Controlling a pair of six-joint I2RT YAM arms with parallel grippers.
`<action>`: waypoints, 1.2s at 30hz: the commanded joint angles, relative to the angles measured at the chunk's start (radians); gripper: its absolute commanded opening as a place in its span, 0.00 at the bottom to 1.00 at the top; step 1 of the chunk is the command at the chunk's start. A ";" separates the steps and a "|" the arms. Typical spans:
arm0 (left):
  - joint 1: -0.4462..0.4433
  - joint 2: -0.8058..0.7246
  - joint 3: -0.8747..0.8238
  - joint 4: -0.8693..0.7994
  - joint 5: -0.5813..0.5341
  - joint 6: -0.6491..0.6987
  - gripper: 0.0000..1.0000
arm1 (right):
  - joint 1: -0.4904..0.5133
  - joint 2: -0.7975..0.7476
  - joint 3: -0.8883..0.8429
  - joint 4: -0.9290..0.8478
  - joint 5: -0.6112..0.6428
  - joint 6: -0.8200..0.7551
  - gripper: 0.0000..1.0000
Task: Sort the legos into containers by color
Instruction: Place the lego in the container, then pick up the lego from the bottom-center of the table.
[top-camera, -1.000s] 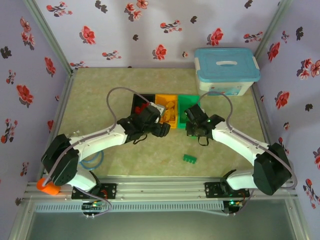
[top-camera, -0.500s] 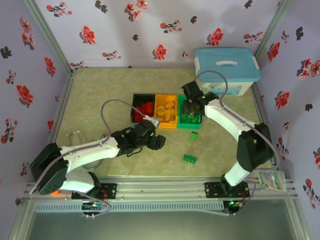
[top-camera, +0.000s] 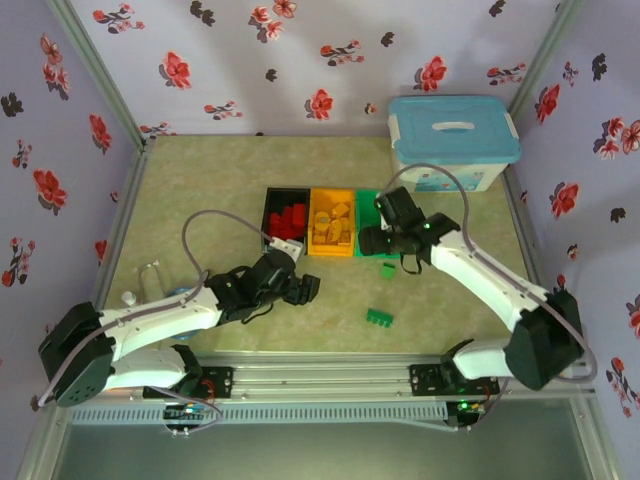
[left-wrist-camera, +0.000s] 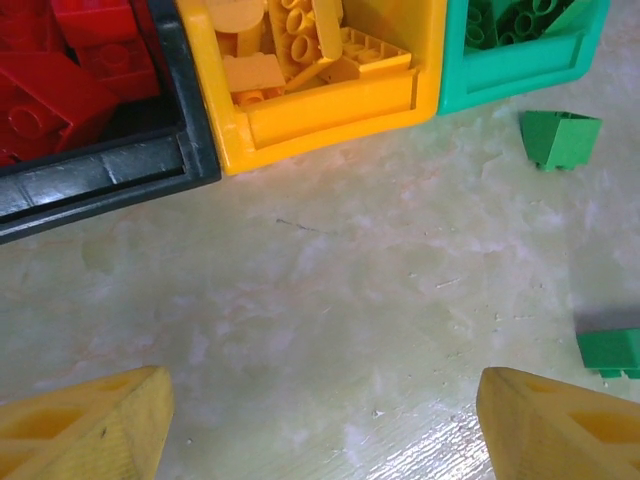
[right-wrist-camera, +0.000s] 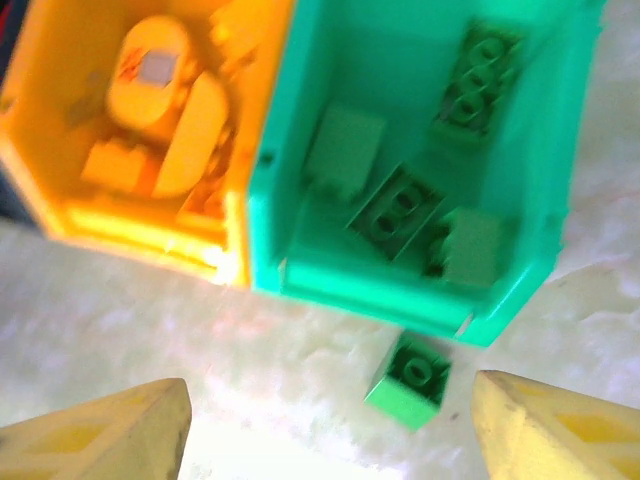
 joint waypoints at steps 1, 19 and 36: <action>0.021 -0.022 -0.023 0.039 -0.026 -0.021 0.80 | 0.048 -0.062 -0.073 -0.061 -0.119 -0.064 0.76; 0.046 -0.076 -0.036 0.034 -0.019 -0.025 0.80 | 0.329 0.083 -0.177 -0.177 -0.028 0.088 0.79; 0.061 -0.082 -0.046 0.042 -0.017 -0.016 0.80 | 0.368 0.255 -0.147 -0.242 0.058 0.138 0.58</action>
